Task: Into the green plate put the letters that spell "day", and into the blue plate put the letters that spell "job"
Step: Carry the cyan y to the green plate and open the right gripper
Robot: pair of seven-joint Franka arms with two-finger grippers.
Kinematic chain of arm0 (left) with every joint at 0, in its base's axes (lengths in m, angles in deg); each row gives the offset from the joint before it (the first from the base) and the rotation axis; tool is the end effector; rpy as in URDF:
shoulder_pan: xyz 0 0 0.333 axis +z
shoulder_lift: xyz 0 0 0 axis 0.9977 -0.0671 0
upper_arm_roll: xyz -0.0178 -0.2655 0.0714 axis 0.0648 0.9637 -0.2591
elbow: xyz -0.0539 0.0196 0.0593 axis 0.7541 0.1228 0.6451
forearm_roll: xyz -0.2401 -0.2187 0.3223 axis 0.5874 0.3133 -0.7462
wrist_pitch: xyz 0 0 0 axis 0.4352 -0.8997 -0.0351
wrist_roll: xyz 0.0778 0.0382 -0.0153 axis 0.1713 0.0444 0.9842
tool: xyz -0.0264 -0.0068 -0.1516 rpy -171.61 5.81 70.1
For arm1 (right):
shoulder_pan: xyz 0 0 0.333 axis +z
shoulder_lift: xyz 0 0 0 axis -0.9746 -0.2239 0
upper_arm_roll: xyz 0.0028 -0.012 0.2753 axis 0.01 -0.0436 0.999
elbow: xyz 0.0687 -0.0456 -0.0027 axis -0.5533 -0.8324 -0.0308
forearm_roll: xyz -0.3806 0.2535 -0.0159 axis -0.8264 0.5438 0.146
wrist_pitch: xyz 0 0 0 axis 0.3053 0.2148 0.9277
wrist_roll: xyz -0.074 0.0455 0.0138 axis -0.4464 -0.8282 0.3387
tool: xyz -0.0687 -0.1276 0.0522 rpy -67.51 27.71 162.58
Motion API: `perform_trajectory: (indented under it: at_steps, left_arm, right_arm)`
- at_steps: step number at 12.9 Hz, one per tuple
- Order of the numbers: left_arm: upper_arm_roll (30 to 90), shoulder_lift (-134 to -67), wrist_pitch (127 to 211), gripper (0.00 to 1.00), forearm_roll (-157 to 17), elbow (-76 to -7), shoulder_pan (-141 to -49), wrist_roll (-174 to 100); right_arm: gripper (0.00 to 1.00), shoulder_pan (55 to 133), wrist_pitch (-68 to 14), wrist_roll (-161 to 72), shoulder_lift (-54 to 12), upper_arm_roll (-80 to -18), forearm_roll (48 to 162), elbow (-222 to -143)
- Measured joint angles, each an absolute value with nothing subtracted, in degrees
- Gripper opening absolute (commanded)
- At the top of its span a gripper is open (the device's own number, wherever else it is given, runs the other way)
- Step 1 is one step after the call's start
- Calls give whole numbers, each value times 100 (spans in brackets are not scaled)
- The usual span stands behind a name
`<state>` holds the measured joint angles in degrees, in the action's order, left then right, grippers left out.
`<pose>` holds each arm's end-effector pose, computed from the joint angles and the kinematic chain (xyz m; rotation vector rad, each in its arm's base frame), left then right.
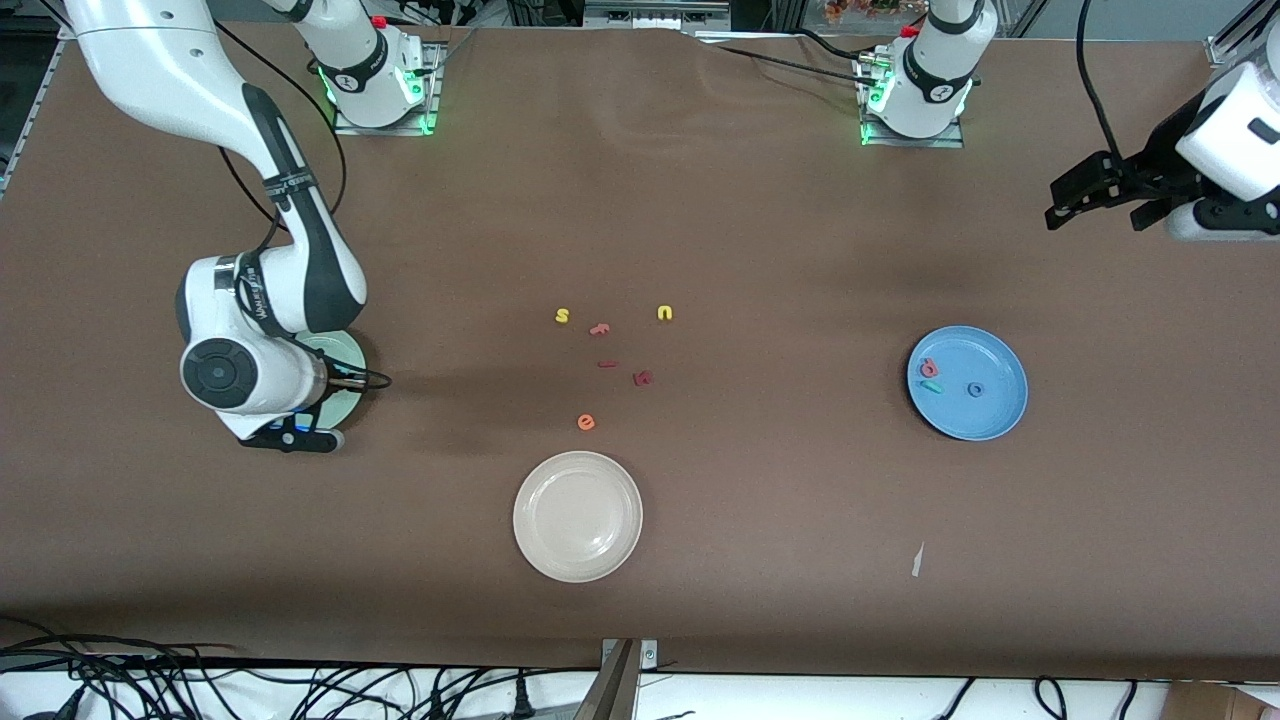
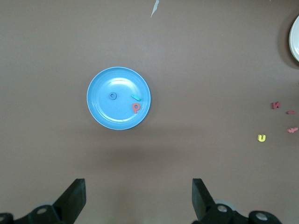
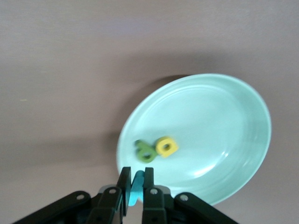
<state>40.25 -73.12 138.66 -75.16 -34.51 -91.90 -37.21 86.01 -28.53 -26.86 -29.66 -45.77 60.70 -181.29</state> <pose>0.6005 -0.0527 0.5315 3.0816 0.0621 -0.1016 0.6619 0.0645 0.1266 2.9615 -0.0390 -0.3109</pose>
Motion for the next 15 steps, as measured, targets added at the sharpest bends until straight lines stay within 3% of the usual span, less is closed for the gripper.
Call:
perform_trajectory:
  at_steps: [1,2,3,6,15]
  left_arm:
    - [4054,-7345,13866,100,-7516,-3437,-9238,-3659]
    - [4073,-7356,13865,100,-7516,-3415,-9304,-3470]
    - [4084,-7356,13859,100,-7516,-3394,-9362,-3232]
    - [4078,-7388,13845,100,-7517,-3365,-9433,-2807]
    - [4012,-7685,13720,100,-8029,-3207,-9275,-2722]
  right_arm:
    - [9,8599,-3279,-2912,-2903,-4695,6072,-18440]
    - [61,8596,-3686,-3065,-2850,-4782,6072,-18764]
    - [100,8594,-3962,-3137,-2811,-4830,6072,-19025]
    - [100,8617,-3911,-3148,-2678,-4836,6083,-19165]
    - [100,8709,-254,-3148,-2224,-4622,6432,-17178]
